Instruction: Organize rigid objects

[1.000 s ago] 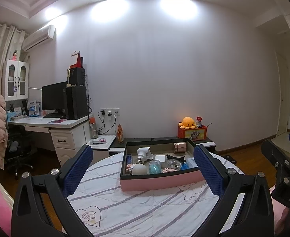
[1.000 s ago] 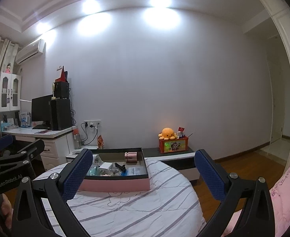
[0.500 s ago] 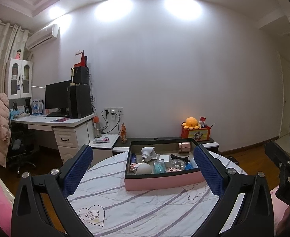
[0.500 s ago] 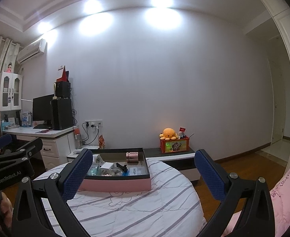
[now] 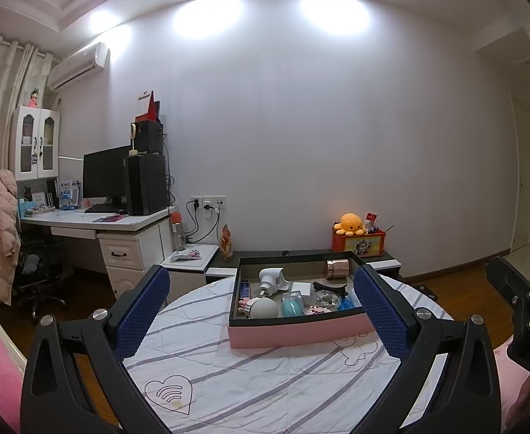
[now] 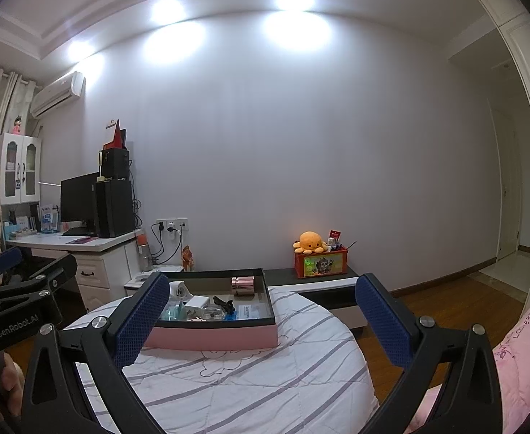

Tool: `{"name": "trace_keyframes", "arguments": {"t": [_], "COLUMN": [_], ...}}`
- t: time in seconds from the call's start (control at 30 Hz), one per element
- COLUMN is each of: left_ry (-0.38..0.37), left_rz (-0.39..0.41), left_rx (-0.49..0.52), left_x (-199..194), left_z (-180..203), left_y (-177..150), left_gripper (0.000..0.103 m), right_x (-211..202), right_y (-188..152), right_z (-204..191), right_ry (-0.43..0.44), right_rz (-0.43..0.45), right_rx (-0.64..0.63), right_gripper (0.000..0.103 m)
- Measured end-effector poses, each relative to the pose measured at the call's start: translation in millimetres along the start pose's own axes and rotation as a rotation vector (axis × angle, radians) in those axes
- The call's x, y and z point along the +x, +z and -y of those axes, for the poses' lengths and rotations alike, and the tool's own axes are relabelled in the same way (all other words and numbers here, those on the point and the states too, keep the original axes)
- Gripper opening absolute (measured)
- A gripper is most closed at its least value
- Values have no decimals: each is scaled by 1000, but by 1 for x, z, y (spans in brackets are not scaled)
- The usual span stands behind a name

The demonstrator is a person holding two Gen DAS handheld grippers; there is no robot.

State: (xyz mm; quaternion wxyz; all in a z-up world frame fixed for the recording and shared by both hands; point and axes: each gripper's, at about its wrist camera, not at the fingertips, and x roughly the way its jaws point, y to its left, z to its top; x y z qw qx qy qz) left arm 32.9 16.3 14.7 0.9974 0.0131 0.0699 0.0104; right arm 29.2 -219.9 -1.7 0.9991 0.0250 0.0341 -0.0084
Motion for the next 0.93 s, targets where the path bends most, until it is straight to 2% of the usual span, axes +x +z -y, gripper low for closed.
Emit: {"name": "trace_keyframes", "arguments": {"t": [0.93], "left_ry": [10], "left_rz": [3], "left_rx": [14], "left_x": [-1], "left_z": [2], "left_y": [-2], "left_gripper": [103], "right_x": [-2], "right_y": [2], "right_z": [-4], "right_ry": [-1], "right_rz": [0], "right_rx": [-10], "right_gripper": [103]}}
